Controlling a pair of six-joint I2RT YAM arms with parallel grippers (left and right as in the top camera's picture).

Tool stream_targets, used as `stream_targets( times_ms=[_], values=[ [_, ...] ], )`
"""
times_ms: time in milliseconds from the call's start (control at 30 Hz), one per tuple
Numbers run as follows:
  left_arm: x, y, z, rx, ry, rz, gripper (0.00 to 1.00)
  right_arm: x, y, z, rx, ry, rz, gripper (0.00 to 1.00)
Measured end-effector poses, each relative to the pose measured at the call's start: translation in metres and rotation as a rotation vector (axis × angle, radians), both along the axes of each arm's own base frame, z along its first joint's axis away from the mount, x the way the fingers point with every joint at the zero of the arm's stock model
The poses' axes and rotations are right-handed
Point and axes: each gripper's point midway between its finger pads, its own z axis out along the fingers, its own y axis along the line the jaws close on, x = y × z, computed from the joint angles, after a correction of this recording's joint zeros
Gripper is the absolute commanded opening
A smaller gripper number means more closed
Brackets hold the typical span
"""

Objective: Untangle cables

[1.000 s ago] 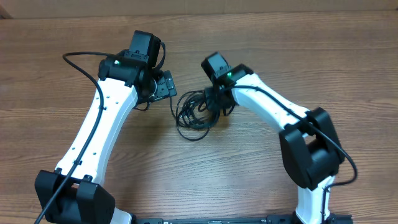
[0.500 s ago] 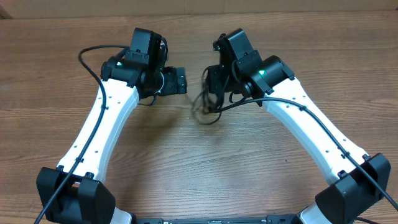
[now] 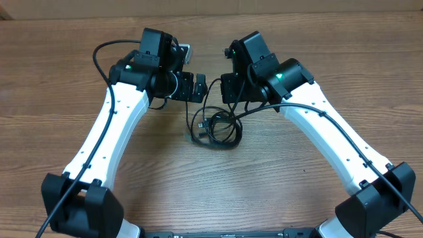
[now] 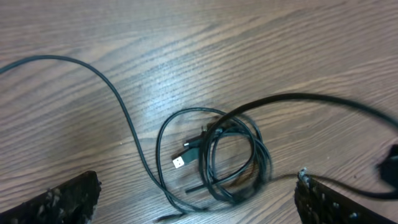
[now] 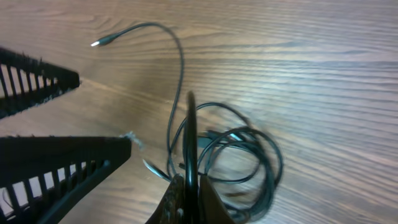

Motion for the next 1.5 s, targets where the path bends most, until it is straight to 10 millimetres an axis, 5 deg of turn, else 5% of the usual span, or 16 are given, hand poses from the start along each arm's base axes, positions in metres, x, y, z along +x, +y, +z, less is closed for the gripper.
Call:
stream_targets(
  times_ms=[267, 600, 733, 833, 867, 1033, 1100, 1133, 1267, 1500],
  values=[
    [0.000, -0.027, -0.044, -0.044, 0.104, -0.101, 1.00, 0.005, -0.008, -0.001, -0.015, -0.006, -0.025, 0.04],
    [0.005, -0.065, -0.065, -0.115, 0.075, -0.255, 0.90, 0.004, -0.006, 0.000, 0.004, 0.004, -0.012, 0.04],
    [0.005, -0.066, -0.078, -0.081, 0.091, -0.260, 0.65, 0.003, -0.005, 0.000, 0.011, 0.007, -0.009, 0.04],
    [0.004, -0.064, -0.087, -0.063, 0.107, -0.260, 0.27, 0.005, -0.007, 0.001, 0.016, 0.004, -0.013, 0.04],
    [0.003, -0.064, -0.088, -0.057, 0.108, -0.265, 0.04, 0.007, -0.009, 0.001, 0.017, 0.004, -0.019, 0.04],
    [-0.001, -0.060, -0.091, -0.033, 0.128, -0.264, 0.04, 0.023, -0.035, 0.001, 0.022, 0.005, -0.089, 0.04],
    [-0.005, -0.056, -0.090, -0.019, 0.150, -0.258, 0.04, 0.031, -0.052, 0.001, 0.025, 0.008, -0.136, 0.25],
    [-0.005, -0.054, -0.087, -0.010, 0.158, -0.254, 0.04, 0.035, -0.060, 0.001, 0.025, 0.009, -0.158, 0.39],
    [0.010, -0.041, -0.056, 0.001, 0.115, -0.212, 0.04, 0.044, -0.096, -0.002, 0.014, 0.031, -0.243, 0.63],
    [0.047, -0.023, 0.084, -0.133, -0.178, -0.101, 0.04, 0.042, -0.134, -0.011, -0.015, 0.089, -0.318, 0.66]
  ],
)
